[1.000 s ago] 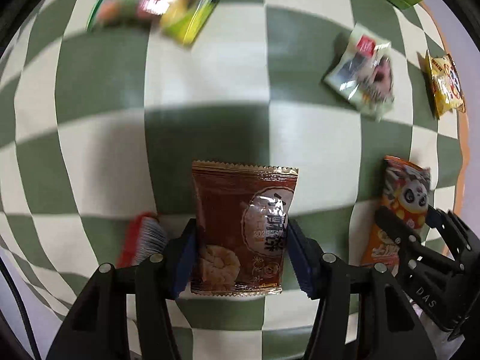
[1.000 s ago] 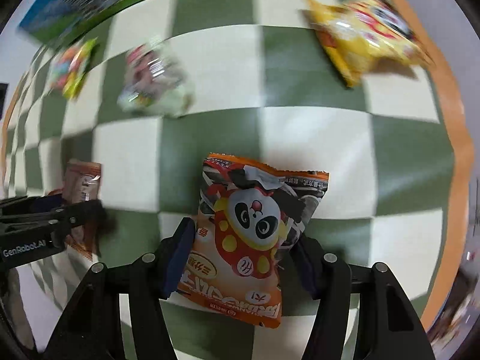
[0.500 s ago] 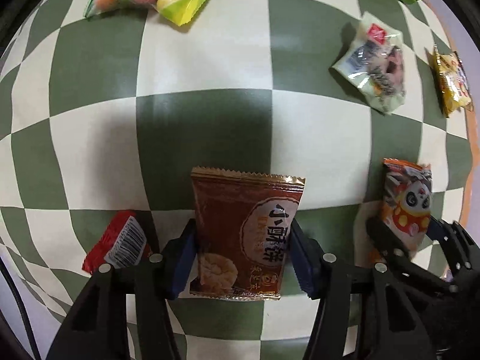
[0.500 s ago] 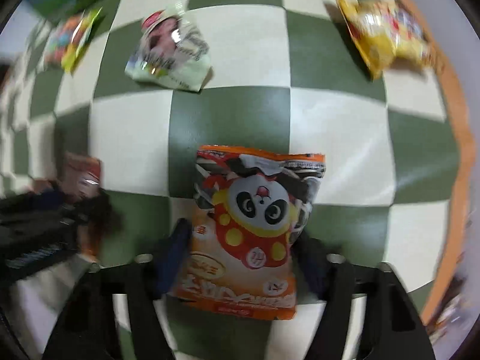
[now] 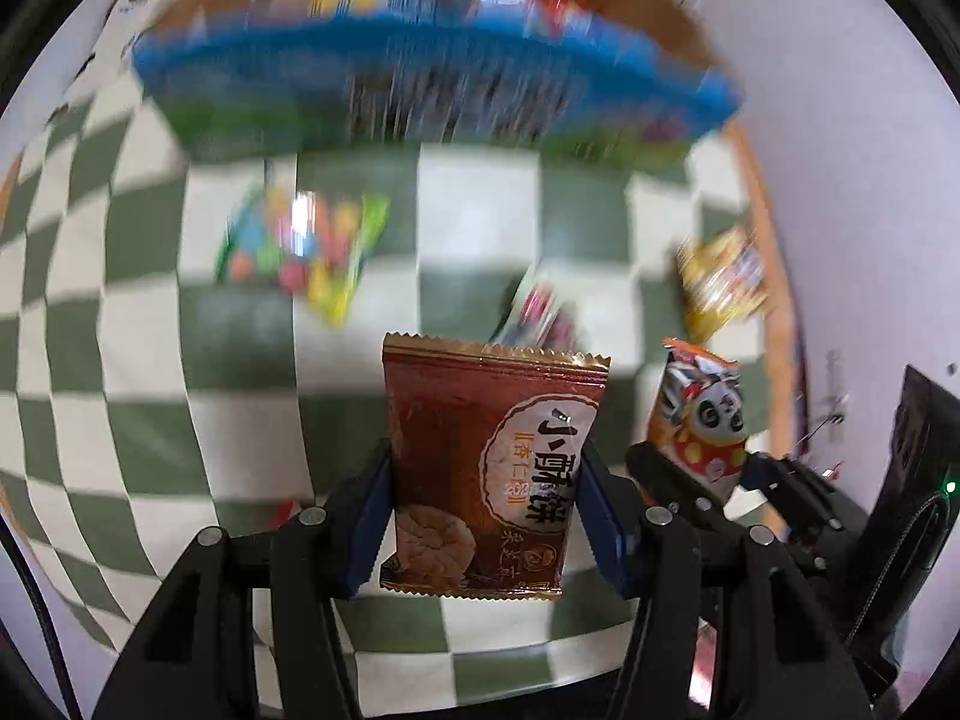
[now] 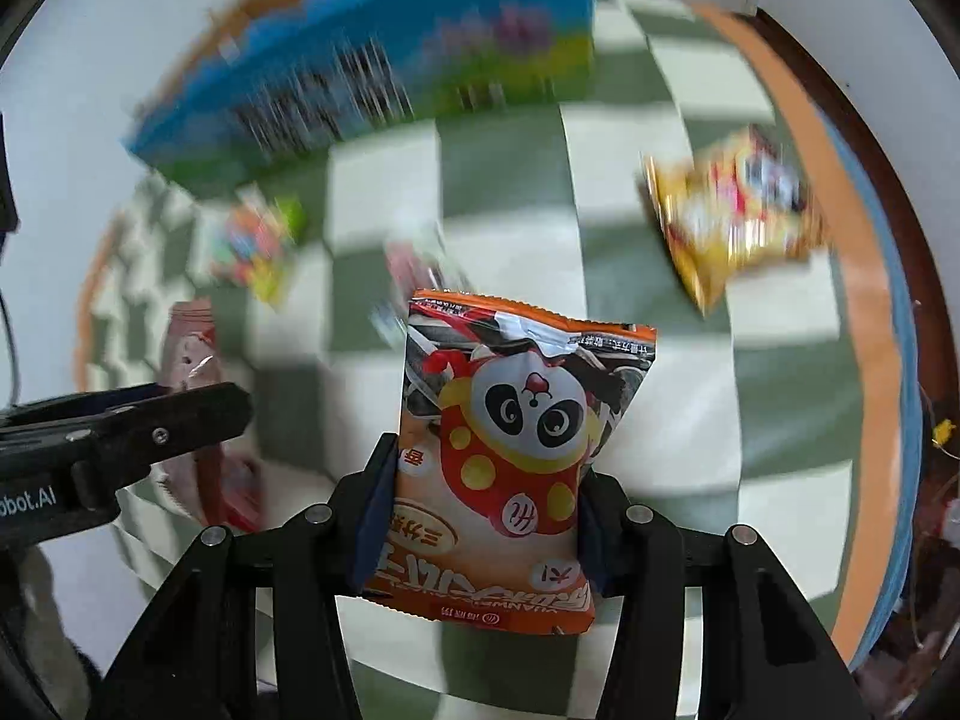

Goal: Organize snacks
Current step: 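Carry both packets into the cardboard box and open both tools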

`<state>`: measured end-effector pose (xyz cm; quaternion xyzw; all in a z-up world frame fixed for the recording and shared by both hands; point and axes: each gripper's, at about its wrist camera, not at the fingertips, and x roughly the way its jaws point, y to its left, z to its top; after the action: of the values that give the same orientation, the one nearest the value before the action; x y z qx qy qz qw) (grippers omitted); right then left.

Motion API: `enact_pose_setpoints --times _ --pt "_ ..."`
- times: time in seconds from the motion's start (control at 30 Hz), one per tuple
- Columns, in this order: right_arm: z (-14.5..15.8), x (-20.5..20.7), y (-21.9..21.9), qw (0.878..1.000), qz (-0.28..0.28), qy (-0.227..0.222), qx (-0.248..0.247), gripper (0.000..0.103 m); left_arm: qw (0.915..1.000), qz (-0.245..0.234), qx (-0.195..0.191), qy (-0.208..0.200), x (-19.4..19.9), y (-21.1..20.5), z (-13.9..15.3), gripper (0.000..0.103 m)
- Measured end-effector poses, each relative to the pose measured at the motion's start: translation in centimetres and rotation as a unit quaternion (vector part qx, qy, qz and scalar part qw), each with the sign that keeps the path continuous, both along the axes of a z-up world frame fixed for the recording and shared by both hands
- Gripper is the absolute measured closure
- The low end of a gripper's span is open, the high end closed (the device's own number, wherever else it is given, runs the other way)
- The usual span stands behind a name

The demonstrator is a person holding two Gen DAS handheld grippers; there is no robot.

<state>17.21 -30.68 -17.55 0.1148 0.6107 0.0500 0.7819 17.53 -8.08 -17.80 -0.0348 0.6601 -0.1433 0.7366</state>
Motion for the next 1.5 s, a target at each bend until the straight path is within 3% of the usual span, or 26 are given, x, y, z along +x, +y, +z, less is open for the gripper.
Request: enact_pose_setpoints --times 0.2,0.37,0.57,0.7,0.9,0.93,0.97,1.0,1.03,1.27,1.5 --pt "9.2 8.6 0.1 0.996 0.016 -0.077 0.036 0.049 0.9984 0.004 -0.025 -0.050 8.2 1.8 7.2 0.048" --pt "13.3 16.4 -0.3 0.992 0.038 -0.116 0.008 0.049 0.9957 0.021 0.023 -0.087 16.5 1.9 9.7 0.048" --pt "12.3 25.9 0.8 0.993 0.053 -0.100 -0.038 0.049 0.9930 0.044 0.091 -0.062 26.1 3.7 7.4 0.048" --pt "9.7 28.8 0.6 0.994 0.055 -0.072 -0.057 0.049 0.9901 0.049 0.128 -0.031 30.1 4.5 4.8 0.048" --pt "5.8 29.6 -0.3 0.997 0.046 -0.027 -0.052 0.048 0.9868 0.043 0.156 0.006 32.2 4.7 0.3 0.048" --pt "5.2 29.8 -0.5 0.998 0.040 -0.012 -0.047 0.044 0.9867 0.045 0.155 0.017 32.3 4.7 0.0 0.046" --pt "4.6 29.9 -0.8 0.998 0.029 0.002 -0.047 0.030 0.9868 0.047 0.153 0.021 32.4 4.7 -0.1 0.039" --pt "4.2 29.9 -0.9 0.998 0.026 0.009 -0.050 0.021 0.9876 0.051 0.146 0.023 32.6 4.9 -0.4 0.026" --pt "3.8 30.0 -0.9 0.998 0.029 0.013 -0.047 0.015 0.9880 0.055 0.142 0.023 32.8 5.1 -0.5 0.021" --pt "3.7 29.8 -0.4 0.998 0.031 0.016 -0.058 0.008 0.9893 0.067 0.130 0.006 32.5 5.2 0.1 0.017" --pt "4.8 29.2 -0.1 0.997 0.025 -0.008 -0.067 0.007 0.9908 0.080 0.107 -0.022 29.6 5.3 1.4 0.017"
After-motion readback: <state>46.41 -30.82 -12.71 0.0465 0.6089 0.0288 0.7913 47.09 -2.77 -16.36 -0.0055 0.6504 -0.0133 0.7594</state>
